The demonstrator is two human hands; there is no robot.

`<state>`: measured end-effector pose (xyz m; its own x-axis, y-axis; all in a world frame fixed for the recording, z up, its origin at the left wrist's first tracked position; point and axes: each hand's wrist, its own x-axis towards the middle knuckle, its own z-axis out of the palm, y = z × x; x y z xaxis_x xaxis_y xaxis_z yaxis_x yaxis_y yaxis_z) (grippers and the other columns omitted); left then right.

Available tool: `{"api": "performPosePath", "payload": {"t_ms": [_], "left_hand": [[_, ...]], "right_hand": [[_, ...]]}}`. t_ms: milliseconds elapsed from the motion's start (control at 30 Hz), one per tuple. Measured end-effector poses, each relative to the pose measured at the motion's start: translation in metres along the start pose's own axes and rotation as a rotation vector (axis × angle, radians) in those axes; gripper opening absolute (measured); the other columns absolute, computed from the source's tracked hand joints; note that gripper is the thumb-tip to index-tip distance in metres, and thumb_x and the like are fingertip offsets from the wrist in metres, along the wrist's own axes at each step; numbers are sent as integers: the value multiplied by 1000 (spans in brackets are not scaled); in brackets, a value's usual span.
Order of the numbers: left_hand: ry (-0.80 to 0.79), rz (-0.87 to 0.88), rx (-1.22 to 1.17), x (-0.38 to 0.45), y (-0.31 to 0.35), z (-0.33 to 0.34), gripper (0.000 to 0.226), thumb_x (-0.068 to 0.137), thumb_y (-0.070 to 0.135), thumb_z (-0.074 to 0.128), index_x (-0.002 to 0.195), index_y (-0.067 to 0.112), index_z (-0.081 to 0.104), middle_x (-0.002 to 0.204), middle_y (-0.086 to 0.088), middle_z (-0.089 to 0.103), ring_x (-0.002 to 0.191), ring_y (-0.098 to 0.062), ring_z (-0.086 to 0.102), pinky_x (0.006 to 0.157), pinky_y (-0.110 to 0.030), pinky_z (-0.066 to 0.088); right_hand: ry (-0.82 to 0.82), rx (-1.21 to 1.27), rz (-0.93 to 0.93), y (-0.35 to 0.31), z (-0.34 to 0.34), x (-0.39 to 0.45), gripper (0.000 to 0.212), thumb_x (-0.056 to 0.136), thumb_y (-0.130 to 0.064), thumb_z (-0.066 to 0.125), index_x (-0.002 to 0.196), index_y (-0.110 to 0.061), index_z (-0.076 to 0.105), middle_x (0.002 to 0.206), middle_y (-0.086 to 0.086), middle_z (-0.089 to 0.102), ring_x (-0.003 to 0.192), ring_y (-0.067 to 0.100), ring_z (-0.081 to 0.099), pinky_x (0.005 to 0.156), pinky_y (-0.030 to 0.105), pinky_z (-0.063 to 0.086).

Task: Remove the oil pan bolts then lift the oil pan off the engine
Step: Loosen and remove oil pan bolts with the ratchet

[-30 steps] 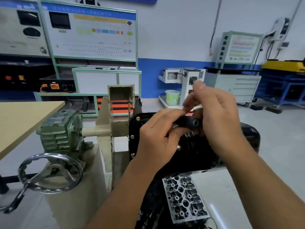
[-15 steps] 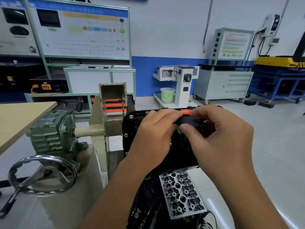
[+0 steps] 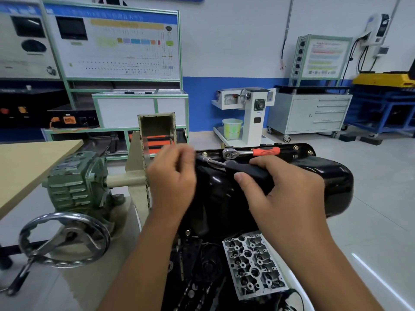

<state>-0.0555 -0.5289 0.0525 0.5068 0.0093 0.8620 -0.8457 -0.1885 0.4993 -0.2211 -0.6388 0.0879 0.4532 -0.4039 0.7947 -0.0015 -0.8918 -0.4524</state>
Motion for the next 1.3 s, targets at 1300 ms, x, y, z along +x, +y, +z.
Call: {"api": "performPosePath", "payload": {"t_ms": [1300], "left_hand": [[-3, -204, 50, -8, -2, 9, 27, 86, -8, 61, 99, 5, 80, 96, 3, 64, 79, -6, 59, 78, -7, 42]], "right_hand": [[-127, -25, -136, -20, 15, -3, 29, 85, 3, 73, 109, -11, 66, 97, 2, 65, 86, 27, 62, 73, 34, 46]]}}
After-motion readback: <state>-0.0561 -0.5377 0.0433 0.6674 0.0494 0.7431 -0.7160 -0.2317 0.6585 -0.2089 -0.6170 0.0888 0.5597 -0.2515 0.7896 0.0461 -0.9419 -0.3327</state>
